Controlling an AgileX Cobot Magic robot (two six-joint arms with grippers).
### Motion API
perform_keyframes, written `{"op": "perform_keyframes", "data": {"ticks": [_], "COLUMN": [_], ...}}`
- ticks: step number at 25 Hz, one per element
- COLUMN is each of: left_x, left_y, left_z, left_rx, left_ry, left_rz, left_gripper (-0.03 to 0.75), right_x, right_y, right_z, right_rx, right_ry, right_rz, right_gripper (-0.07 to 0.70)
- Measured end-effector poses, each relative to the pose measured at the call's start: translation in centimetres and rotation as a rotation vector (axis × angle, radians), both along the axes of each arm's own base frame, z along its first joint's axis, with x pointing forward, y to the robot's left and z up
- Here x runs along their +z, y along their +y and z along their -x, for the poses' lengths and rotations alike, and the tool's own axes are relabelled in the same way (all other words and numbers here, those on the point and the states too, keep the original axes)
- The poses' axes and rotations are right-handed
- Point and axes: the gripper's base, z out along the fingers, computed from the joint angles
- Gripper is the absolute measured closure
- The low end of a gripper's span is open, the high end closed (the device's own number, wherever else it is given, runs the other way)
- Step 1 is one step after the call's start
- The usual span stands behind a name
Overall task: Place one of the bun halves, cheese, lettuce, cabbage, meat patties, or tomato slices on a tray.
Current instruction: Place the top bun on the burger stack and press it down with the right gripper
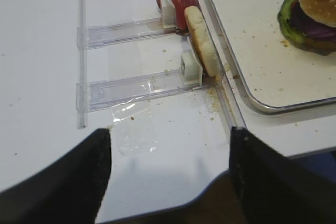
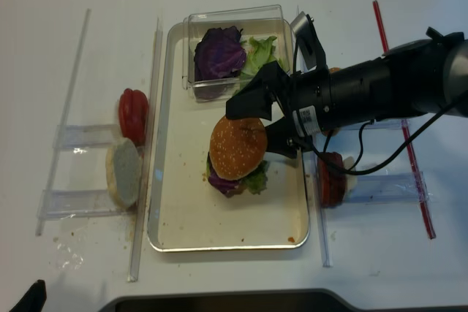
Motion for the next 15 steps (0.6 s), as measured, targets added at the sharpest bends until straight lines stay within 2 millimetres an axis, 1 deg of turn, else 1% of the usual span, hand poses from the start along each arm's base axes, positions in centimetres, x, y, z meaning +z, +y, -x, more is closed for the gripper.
{"op": "perform_keyframes", "data": {"ticks": [8, 15], "left_x": [0.0, 0.0], "left_y": [0.0, 0.0], "left_z": [0.0, 0.0], "left_rx": [0.0, 0.0], "left_ry": [0.0, 0.0], "left_rz": [0.0, 0.0], "left_gripper": [0.276, 0.276], "right_x": [0.0, 0.01], "right_y": [0.0, 0.0], "right_z": [0.0, -0.01], "right_rx": [0.0, -0.001], "right_ry": [-0.001, -0.002], "right_rz": [0.0, -0.001], "right_gripper": [0.018, -0.052]}}
